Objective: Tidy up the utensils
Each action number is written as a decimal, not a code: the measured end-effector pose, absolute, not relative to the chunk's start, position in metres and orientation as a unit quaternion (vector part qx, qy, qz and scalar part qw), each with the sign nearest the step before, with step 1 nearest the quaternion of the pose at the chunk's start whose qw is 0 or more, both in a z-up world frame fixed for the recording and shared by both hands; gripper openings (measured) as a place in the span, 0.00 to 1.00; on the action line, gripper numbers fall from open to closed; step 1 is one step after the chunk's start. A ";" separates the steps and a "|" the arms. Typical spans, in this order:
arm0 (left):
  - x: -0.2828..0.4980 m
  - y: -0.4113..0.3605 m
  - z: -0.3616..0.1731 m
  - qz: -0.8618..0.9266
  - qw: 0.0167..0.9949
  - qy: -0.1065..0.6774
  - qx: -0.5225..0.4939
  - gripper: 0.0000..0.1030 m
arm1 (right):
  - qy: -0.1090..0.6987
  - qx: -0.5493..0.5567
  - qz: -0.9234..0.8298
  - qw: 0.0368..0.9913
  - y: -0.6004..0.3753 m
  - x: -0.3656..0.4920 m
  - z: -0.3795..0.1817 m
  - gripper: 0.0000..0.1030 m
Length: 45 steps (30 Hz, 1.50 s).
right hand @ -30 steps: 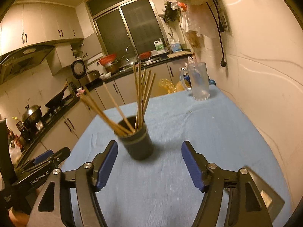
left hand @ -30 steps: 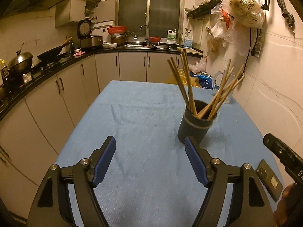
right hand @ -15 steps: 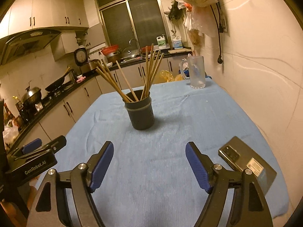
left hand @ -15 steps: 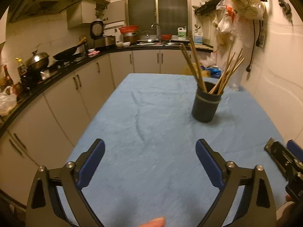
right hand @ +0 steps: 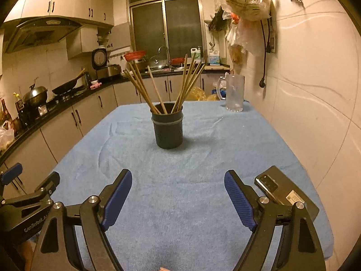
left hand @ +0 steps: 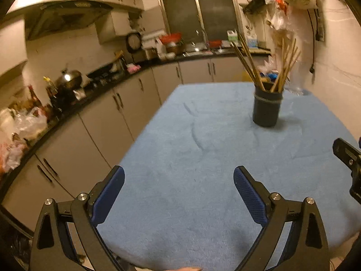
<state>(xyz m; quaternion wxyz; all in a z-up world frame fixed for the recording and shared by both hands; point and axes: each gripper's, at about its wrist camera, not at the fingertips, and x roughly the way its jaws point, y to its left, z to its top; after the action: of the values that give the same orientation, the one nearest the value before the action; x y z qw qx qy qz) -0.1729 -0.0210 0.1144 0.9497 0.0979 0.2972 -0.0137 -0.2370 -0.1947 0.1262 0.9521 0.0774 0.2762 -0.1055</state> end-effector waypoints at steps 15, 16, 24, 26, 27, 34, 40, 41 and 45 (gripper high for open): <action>-0.173 -0.020 0.105 -0.031 0.944 0.316 0.092 0.94 | 0.294 0.070 -0.110 0.947 -0.194 -0.230 0.121 0.85; -0.173 -0.020 0.105 -0.032 0.944 0.316 0.093 0.94 | 0.294 0.069 -0.110 0.947 -0.194 -0.230 0.120 0.85; -0.172 -0.023 0.104 -0.036 0.943 0.318 0.095 0.94 | 0.300 0.071 -0.111 0.945 -0.194 -0.228 0.118 0.86; -0.172 -0.023 0.103 -0.036 0.943 0.318 0.094 0.94 | 0.302 0.071 -0.111 0.944 -0.194 -0.228 0.117 0.86; -0.172 -0.023 0.103 -0.035 0.943 0.318 0.095 0.94 | 0.303 0.071 -0.111 0.944 -0.194 -0.228 0.117 0.86; -0.172 -0.025 0.101 -0.038 0.941 0.321 0.096 0.94 | 0.305 0.071 -0.111 0.943 -0.194 -0.229 0.116 0.86; -0.172 -0.025 0.100 -0.038 0.941 0.321 0.095 0.94 | 0.307 0.070 -0.111 0.943 -0.195 -0.228 0.113 0.86; -0.172 -0.025 0.100 -0.038 0.941 0.321 0.096 0.94 | 0.308 0.070 -0.111 0.942 -0.195 -0.228 0.113 0.86; -0.172 -0.026 0.100 -0.039 0.941 0.321 0.096 0.94 | 0.309 0.070 -0.112 0.942 -0.195 -0.227 0.112 0.86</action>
<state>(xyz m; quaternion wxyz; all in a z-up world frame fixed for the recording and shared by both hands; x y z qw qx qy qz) -0.1719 -0.0257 0.1003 0.9414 0.0962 0.3209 -0.0387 -0.2272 -0.1946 0.1122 0.9420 0.0699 0.3087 -0.1118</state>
